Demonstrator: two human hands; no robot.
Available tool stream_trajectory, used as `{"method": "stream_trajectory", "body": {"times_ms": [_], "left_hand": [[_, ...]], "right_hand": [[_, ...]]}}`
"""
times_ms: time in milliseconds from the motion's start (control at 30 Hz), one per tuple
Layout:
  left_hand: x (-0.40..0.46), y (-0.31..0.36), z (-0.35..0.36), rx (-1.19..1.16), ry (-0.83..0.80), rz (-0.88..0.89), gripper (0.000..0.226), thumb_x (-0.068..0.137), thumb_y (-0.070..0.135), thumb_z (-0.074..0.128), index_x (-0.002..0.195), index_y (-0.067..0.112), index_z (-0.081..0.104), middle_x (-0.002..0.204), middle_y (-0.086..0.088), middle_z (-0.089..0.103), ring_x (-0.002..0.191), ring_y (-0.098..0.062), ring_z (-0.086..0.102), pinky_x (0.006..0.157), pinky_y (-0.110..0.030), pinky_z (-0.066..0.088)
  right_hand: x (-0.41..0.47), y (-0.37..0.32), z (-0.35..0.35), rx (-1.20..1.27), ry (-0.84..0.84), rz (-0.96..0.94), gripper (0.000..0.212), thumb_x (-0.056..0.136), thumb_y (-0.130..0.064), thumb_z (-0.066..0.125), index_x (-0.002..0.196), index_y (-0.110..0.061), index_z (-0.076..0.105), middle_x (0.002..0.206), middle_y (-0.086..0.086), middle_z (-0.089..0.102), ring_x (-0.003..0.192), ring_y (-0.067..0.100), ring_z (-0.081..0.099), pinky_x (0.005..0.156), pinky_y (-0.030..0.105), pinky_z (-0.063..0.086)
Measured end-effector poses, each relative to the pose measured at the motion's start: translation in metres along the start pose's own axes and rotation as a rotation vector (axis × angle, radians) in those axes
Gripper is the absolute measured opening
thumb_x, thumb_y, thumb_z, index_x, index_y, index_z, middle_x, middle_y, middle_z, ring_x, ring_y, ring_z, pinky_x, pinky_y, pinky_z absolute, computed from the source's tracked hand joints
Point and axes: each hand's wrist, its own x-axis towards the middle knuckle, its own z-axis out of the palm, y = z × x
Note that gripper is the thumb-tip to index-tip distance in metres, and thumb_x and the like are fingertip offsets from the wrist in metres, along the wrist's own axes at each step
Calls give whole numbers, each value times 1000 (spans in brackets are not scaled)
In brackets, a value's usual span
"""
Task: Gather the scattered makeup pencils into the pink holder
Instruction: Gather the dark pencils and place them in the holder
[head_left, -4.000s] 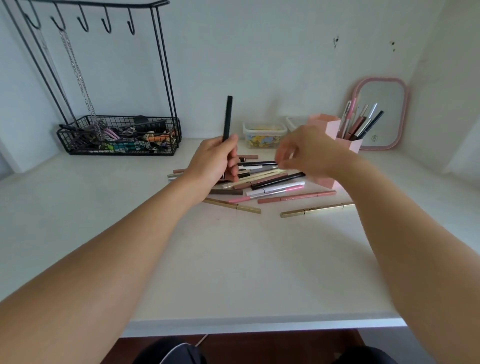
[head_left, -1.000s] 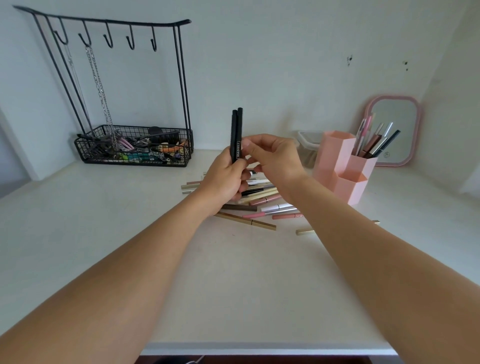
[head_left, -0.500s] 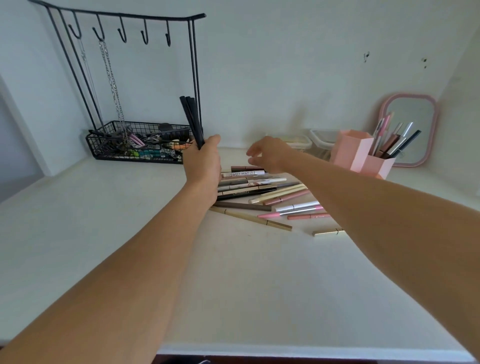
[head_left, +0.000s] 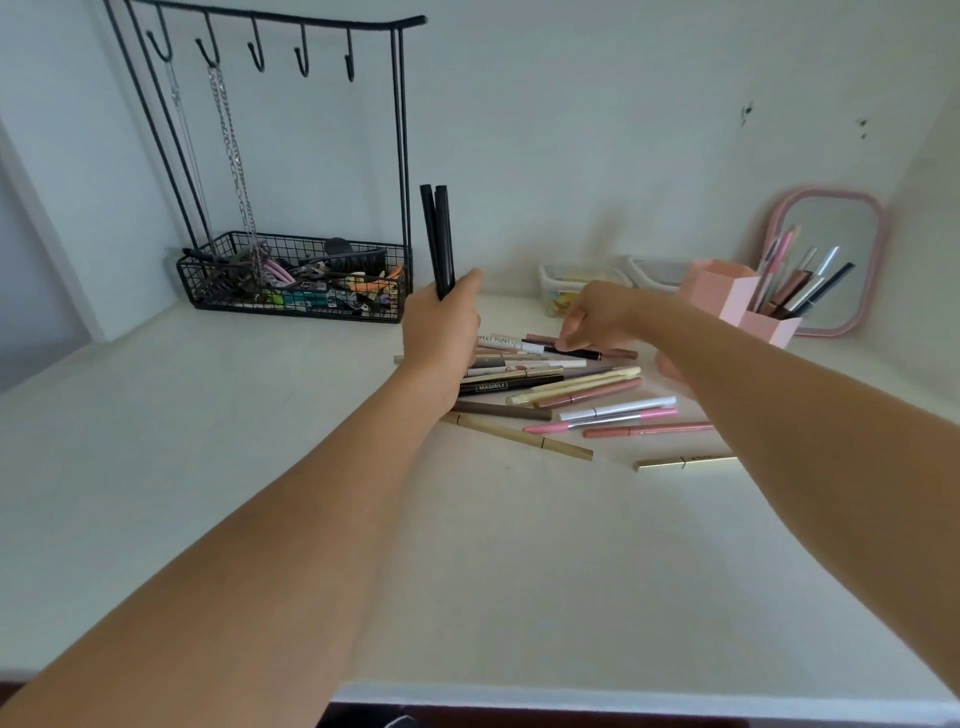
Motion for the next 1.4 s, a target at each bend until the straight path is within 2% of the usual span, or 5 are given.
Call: {"method": "stream_trajectory", "body": {"times_ms": [400,600,967,1300,1400], "left_hand": [[-16,3,6,55,-153,-22,38,99,40,58,70,19,47,48,8,33,41,-10,25,38,-22,21],[-26,6,13,-34,-326,-97,40,94,57,58,88,17,57,57,4,33,45,-9,25,38,-20,20],[-36,6,20,115,-420,-62,51,88,65,57,95,15,59,65,3,61,62,-12,68,48,-20,47],[-30,9,14,73,-453,-52,45,83,53,70,57,26,45,52,5,28,43,-10,23,36,-20,16],[-23,11,10,48,-356,-59,52,95,45,64,56,24,35,49,5,28,41,-11,23,35,-21,16]], "right_hand": [[-53,2,-7,611,461,25,11,87,-24,75,90,-14,77,75,2,66,62,13,55,52,18,42],[-75,-30,-15,1236,525,-242,14,90,-17,72,97,-4,73,75,3,66,62,9,59,60,21,50],[-77,-50,6,1302,454,-280,16,87,-5,74,100,1,68,89,26,74,73,33,68,78,43,62],[-69,-40,13,1299,269,-195,8,89,-20,73,84,-19,79,78,-2,72,70,12,53,62,23,46],[-59,-18,9,1034,505,-73,15,93,-27,69,90,-15,77,76,-6,71,66,7,57,63,21,46]]}}
